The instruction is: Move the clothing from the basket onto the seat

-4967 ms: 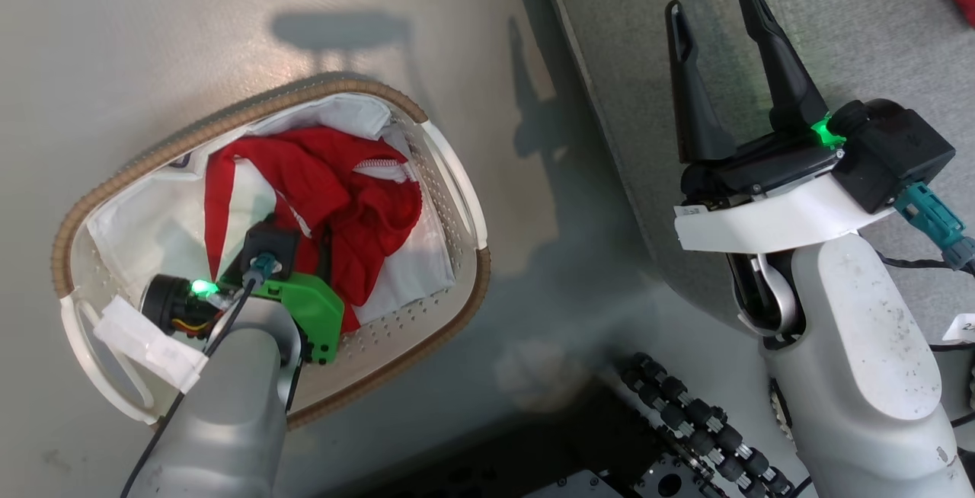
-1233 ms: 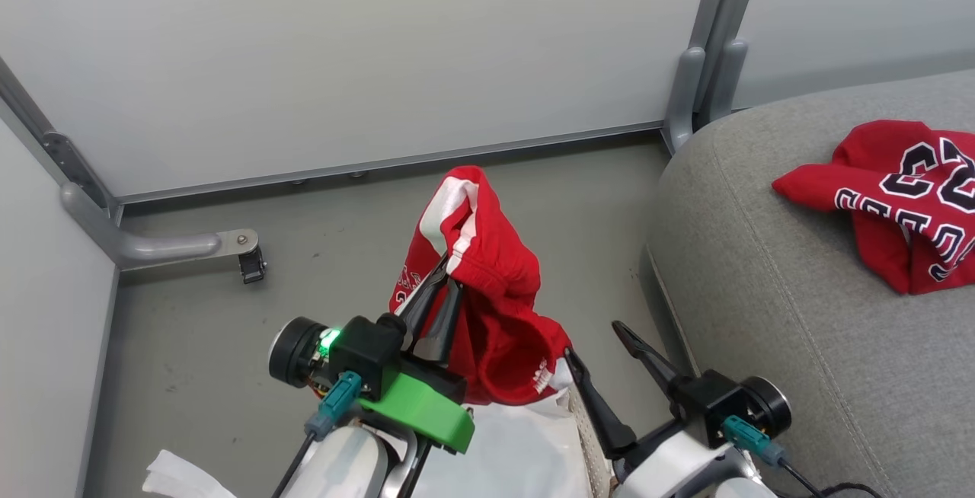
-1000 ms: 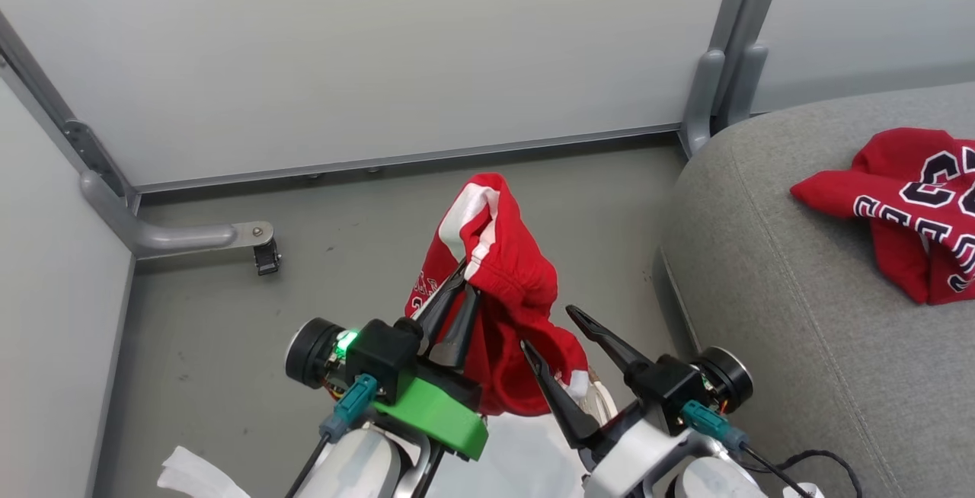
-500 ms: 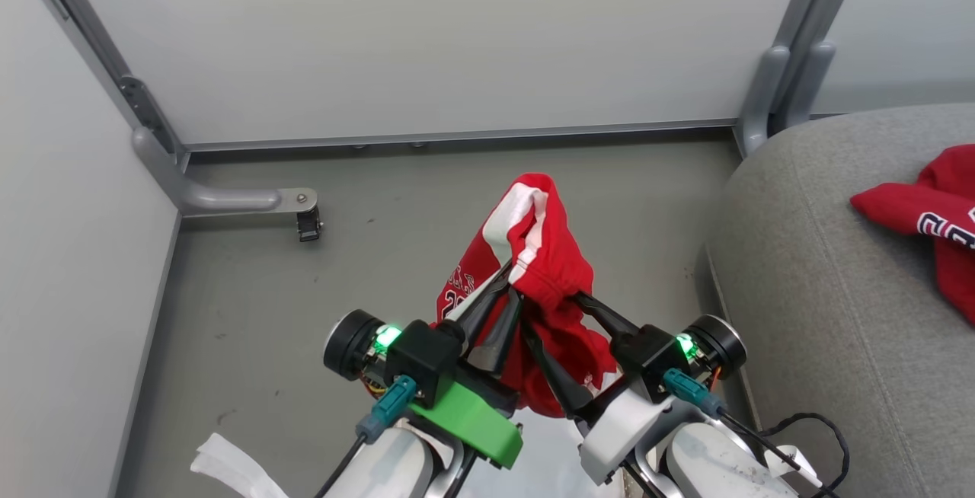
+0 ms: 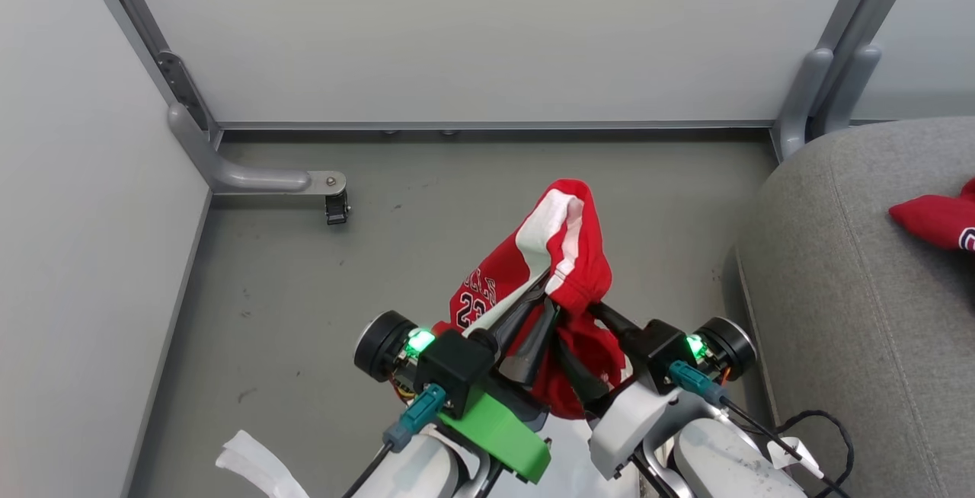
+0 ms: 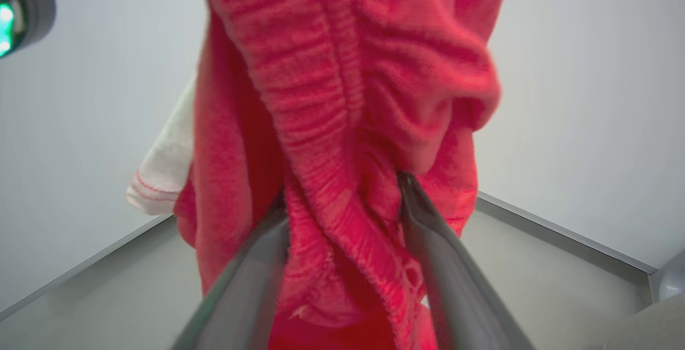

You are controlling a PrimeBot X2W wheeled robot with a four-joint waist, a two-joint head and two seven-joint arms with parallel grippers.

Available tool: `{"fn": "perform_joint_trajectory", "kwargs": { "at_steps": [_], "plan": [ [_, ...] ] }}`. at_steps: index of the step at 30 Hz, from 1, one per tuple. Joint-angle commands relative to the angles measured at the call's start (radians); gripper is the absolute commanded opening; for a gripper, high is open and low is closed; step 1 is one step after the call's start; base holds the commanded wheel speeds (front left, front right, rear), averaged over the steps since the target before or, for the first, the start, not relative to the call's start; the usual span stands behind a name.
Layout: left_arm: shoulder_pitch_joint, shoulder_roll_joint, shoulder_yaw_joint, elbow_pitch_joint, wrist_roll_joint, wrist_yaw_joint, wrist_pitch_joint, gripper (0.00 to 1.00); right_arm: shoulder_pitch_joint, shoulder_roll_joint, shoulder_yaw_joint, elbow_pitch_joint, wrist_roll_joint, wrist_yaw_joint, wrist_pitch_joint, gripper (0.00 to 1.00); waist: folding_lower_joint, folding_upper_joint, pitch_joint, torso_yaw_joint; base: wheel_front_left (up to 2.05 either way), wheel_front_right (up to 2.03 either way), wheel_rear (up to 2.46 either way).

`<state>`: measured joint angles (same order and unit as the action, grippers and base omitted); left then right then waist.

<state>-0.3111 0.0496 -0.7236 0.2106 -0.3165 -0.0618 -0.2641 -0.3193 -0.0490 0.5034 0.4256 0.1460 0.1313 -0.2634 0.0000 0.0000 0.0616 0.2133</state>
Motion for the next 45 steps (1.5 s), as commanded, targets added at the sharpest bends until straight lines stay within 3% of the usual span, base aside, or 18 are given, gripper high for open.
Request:
{"fn": "perform_joint_trajectory", "kwargs": {
  "at_steps": [1,8,9,11,12,19,38,45],
  "plan": [
    [-0.020,0.002,-0.003,-0.004,-0.008,0.006,0.000,0.00,-0.010,-0.004,0.002,0.005,0.005,-0.001,-0.002,0.00,0.0000,0.0000,0.001,0.001,0.00,0.00,0.00],
    [-0.014,0.002,0.006,-0.001,-0.005,0.011,0.000,0.00,0.008,-0.005,-0.041,-0.007,0.022,-0.001,-0.002,0.00,0.0000,0.0000,0.001,-0.015,0.00,0.00,0.00],
    [-0.012,0.002,0.011,-0.001,0.002,0.013,0.000,0.18,0.013,-0.004,-0.048,-0.012,0.019,-0.001,-0.002,0.00,0.0000,0.0000,0.000,-0.021,0.00,0.00,0.00],
    [-0.003,0.002,0.021,0.002,0.010,0.016,0.000,0.84,0.022,-0.005,-0.066,-0.024,0.018,-0.001,-0.002,0.00,0.0000,0.0000,0.001,-0.035,0.00,0.00,0.00],
    [0.002,0.002,0.026,0.005,0.014,0.017,0.000,1.00,0.028,-0.005,-0.077,-0.029,0.018,-0.001,-0.002,0.00,0.0000,0.0000,0.001,-0.043,0.00,0.00,0.00],
    [0.027,0.002,0.060,0.037,0.036,0.006,0.000,1.00,0.058,-0.005,-0.125,-0.066,0.022,-0.001,-0.002,0.00,0.0000,0.0000,0.004,-0.135,0.00,0.00,0.00],
    [0.070,0.003,0.161,0.071,0.076,-0.021,0.000,1.00,0.095,-0.004,-0.187,-0.141,0.054,-0.001,-0.002,0.00,0.0000,0.0000,0.032,-0.536,0.00,0.00,0.00],
    [0.082,0.003,0.181,0.076,0.083,-0.030,0.000,1.00,0.105,-0.004,-0.205,-0.157,0.067,-0.001,-0.002,0.00,0.0000,0.0000,0.036,-0.655,0.00,0.00,0.00]
  ]
}}
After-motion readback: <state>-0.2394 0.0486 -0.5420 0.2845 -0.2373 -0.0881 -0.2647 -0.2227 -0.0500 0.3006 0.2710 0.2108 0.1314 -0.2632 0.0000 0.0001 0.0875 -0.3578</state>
